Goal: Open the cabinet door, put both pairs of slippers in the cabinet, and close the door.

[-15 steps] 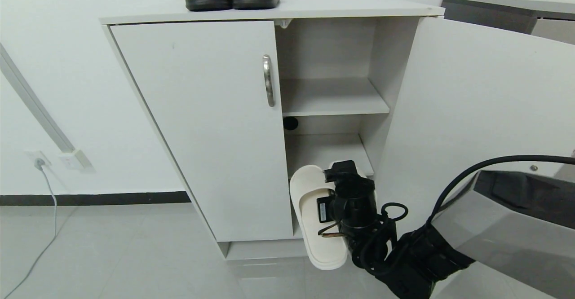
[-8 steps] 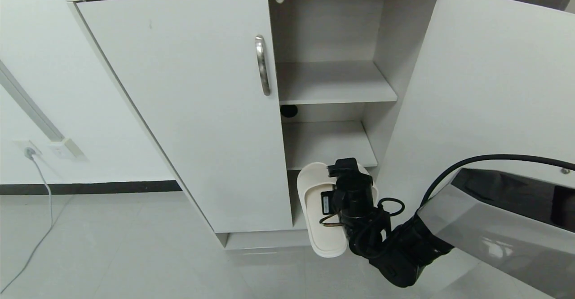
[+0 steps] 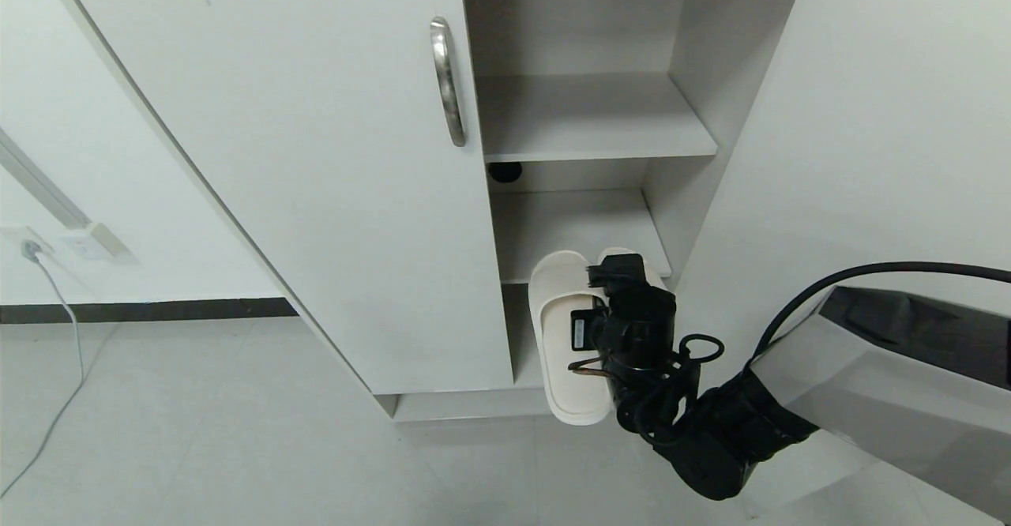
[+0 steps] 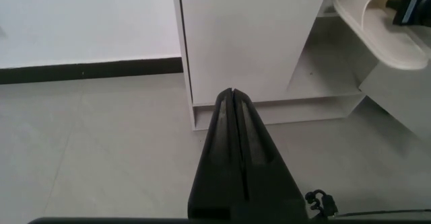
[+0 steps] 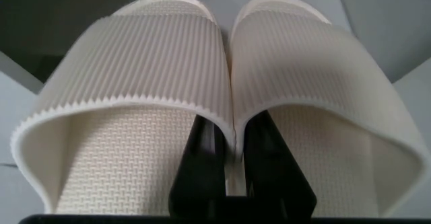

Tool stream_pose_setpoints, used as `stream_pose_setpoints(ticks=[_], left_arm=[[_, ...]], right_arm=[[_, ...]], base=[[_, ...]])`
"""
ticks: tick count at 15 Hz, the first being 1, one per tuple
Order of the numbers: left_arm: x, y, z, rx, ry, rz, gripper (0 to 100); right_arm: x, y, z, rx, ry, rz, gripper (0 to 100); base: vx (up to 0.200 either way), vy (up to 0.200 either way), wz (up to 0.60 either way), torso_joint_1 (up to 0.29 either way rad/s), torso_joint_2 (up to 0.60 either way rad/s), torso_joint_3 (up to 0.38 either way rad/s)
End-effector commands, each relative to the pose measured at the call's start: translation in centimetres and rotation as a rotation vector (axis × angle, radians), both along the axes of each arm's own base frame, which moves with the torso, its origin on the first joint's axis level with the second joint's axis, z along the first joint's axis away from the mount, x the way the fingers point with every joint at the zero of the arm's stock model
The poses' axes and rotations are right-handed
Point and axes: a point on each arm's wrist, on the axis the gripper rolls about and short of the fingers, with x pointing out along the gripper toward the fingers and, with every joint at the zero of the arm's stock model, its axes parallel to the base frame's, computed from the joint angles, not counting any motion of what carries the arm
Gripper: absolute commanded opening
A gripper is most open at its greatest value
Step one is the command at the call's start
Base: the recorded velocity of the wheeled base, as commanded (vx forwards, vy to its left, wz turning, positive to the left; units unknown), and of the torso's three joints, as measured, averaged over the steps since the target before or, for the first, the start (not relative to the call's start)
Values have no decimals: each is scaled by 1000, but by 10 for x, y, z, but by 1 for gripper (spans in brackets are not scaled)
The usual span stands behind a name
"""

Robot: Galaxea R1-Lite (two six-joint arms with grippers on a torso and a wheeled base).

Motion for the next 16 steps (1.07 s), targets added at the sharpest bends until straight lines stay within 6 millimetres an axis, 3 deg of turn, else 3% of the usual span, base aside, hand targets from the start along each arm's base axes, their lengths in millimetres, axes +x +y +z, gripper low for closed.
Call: stream_pose_setpoints(ticks=[1, 4, 13, 16], left_arm=[[0, 0, 0, 0, 2, 0, 0], [0, 0, 0, 0, 2, 0, 0], [0, 0, 0, 0, 2, 0, 0], [0, 0, 0, 0, 0, 0, 0]], right_arm=[[-2, -2, 0, -7, -8, 0, 0], [-2, -1, -5, -18, 2, 3, 0], [-1, 0, -9, -24, 8, 3, 0], [7, 3, -17, -28, 11, 0, 0]], base=[[0, 0, 0, 0, 0, 0], [0, 0, 0, 0, 0, 0], [200, 0, 0, 1, 3, 2], [0, 0, 0, 0, 0, 0]])
